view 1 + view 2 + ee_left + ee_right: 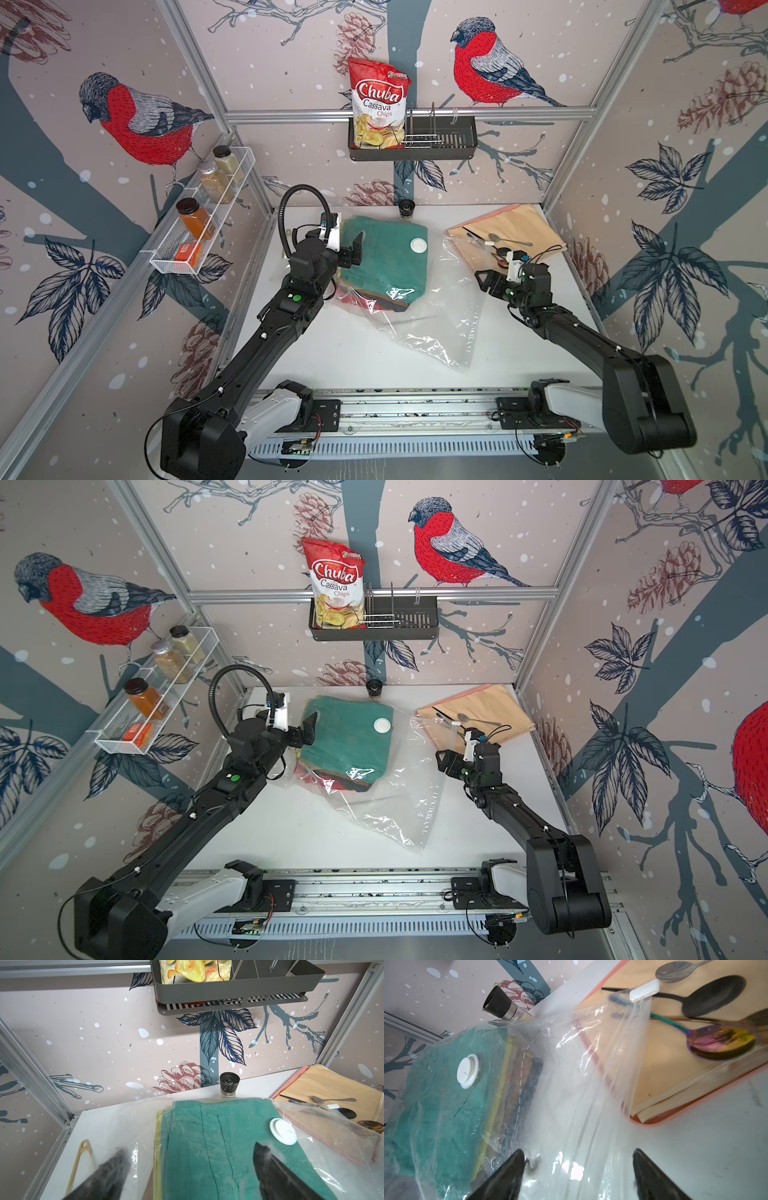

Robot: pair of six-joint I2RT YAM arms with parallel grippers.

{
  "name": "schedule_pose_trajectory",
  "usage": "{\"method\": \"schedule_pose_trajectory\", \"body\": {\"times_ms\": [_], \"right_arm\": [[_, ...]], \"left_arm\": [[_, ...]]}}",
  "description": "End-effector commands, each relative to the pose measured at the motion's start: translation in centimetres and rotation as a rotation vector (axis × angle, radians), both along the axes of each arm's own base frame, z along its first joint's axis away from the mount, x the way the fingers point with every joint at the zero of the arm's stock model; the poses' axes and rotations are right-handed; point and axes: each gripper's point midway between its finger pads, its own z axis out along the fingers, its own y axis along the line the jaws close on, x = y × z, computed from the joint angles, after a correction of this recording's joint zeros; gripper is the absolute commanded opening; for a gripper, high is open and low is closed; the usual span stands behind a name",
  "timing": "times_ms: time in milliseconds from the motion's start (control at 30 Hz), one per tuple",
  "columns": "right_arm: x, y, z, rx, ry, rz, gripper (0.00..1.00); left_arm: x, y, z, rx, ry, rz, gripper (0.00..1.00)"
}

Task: Take the trousers out of the vacuum bag
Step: Open the vacuum bag at the center of the board.

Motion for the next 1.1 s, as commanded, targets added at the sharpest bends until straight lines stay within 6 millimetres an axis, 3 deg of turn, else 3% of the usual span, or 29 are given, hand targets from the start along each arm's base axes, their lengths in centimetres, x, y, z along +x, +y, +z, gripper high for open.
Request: {"method": "schedule_pose_trajectory", "body": {"times_ms": [0, 133, 267, 533, 700, 900, 1067], "right_arm": [[0.2, 1.3, 1.2, 0.059, -0.041, 0.051, 0.83], [0.1, 1.9, 1.3, 0.092, -0.052, 0.078, 0.81], [0.2, 2.3, 2.1, 0.124, -0.077, 0.097, 0.72], [0.5, 3.0, 2.3, 0.14, -0.081, 0.135, 0.4], [0.5, 3.5, 2.9, 0.157, -0.088, 0.166, 0.19], [0.3, 4.5, 4.8, 0.162, -0.13, 0.21, 0.04], [-0.4, 6.3, 8.7, 0.162, -0.219, 0.277, 0.0]], "left_arm": [[-0.2, -0.6, -0.1, -0.013, 0.008, -0.027, 0.96], [-0.2, -0.8, -0.1, -0.02, 0.009, -0.036, 0.95], [-0.4, -0.8, -0.5, -0.019, 0.021, -0.034, 0.95], [-1.1, -1.5, -0.9, -0.032, 0.032, -0.066, 0.94], [-2.0, -3.2, -1.2, -0.029, 0.036, -0.125, 0.94], [-3.4, -5.5, -1.6, -0.01, 0.046, -0.198, 0.94], [-4.4, -7.2, -1.4, -0.013, 0.055, -0.247, 0.94]]}}
